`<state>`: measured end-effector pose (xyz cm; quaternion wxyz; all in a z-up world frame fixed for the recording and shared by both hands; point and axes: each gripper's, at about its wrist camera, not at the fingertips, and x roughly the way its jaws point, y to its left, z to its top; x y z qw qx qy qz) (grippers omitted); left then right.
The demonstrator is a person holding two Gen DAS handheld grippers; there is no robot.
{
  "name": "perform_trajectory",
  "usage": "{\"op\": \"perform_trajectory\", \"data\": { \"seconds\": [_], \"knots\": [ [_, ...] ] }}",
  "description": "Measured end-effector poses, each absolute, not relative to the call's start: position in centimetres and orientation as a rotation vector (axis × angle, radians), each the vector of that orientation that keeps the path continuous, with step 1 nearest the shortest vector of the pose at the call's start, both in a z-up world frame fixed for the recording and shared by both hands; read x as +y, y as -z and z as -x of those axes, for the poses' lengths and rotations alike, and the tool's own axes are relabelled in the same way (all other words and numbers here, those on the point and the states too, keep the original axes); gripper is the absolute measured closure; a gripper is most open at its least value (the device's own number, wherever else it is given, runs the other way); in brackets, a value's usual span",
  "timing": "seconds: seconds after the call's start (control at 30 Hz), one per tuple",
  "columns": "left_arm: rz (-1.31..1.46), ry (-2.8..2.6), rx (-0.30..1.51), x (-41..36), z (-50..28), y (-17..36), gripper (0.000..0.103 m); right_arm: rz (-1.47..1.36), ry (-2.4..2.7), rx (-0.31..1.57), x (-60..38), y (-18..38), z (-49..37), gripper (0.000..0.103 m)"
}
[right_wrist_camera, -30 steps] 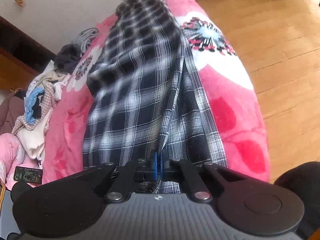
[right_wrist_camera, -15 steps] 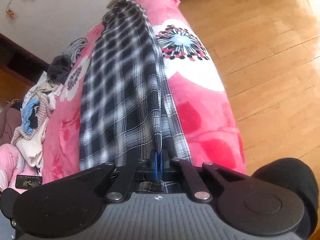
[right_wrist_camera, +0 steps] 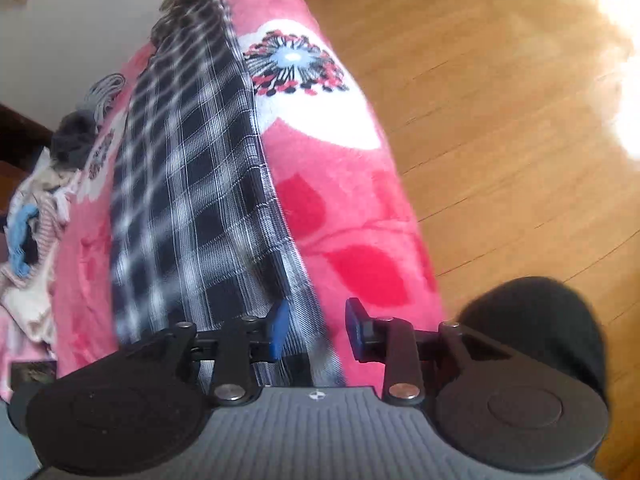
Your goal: Fold clothes
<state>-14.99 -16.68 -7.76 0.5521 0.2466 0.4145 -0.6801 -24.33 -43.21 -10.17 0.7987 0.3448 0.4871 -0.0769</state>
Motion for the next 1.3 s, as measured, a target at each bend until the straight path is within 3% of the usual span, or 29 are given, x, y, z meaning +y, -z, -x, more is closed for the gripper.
{"op": "perform_trajectory", "data": {
  "seconds": [0.13, 0.23, 0.37, 0.77, 1.0, 1.3],
  "knots": [
    [-0.674, 1.64, 0.941, -16.9, 16.2, 7.8, 0.081, -0.693, 0.094, 1.038, -42.0, 7.5, 26.5, 0.069],
    [-0.75, 1.65, 0.866, -16.1, 17.3, 7.4, 0.07, -0.65, 0.039, 1.075, -41.3, 5.8, 27.9, 0.062],
    [-0.874, 1.589, 0.775, -15.4, 18.5, 7.4, 0.067, -0.602, 0.033, 1.121, -40.0, 4.4, 30.6, 0.062],
    [-1.112, 1.503, 0.701, -12.0, 19.3, 8.9, 0.061, -0.575, 0.039, 1.235, -37.3, 6.4, 31.5, 0.062],
    [-1.08, 1.459, 0.711, -10.2, 19.3, 8.4, 0.061, -0.484, 0.071, 1.262, -36.5, 8.0, 30.0, 0.069],
    [-1.051, 1.449, 0.732, -10.7, 19.1, 8.9, 0.061, -0.483, 0.089, 1.214, -36.8, 9.0, 28.8, 0.069]
  ]
}}
